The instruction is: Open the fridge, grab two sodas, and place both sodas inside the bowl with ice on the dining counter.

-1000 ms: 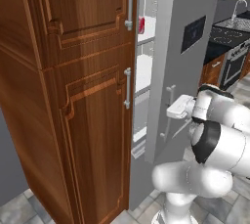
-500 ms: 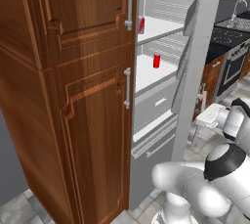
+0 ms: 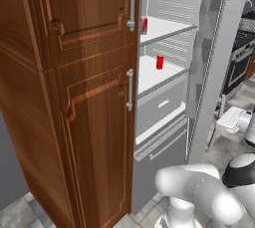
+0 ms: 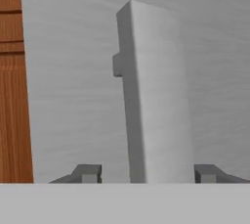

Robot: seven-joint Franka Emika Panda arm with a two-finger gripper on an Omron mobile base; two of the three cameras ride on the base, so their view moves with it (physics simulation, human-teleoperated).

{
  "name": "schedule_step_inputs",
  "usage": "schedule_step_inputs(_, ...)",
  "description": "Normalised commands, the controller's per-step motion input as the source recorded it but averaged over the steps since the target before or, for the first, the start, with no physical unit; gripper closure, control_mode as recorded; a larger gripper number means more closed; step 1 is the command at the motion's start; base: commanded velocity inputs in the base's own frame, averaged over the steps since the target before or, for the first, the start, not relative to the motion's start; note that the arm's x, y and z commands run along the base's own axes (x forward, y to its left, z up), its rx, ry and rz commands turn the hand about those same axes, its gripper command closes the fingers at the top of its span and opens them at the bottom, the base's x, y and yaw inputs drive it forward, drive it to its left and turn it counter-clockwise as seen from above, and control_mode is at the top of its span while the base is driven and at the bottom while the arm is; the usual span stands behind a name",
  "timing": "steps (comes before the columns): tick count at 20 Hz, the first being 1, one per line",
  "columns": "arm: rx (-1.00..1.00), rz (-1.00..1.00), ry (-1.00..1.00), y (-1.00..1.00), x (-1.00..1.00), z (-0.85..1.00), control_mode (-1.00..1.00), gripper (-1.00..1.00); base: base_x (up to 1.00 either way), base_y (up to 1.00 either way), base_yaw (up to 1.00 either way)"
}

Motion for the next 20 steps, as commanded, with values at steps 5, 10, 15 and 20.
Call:
schedule_step_inputs(5,0.00,0.00,-0.16,-0.18,-0.66,0.35,-1.00,-1.00,0.00,0.00,0.00)
schedule_step_inputs(10,0.00,0.01,-0.04,-0.17,-0.07,0.30,-1.00,-1.00,0.00,0.00,0.00)
schedule_step_inputs(15,0.00,0.10,0.08,-0.38,0.50,0.03,-1.00,-1.00,0.00,0.00,0.00)
schedule_step_inputs(20,0.00,0.08,-0.01,-0.23,-0.23,0.06,-1.00,-1.00,0.00,0.00,0.00)
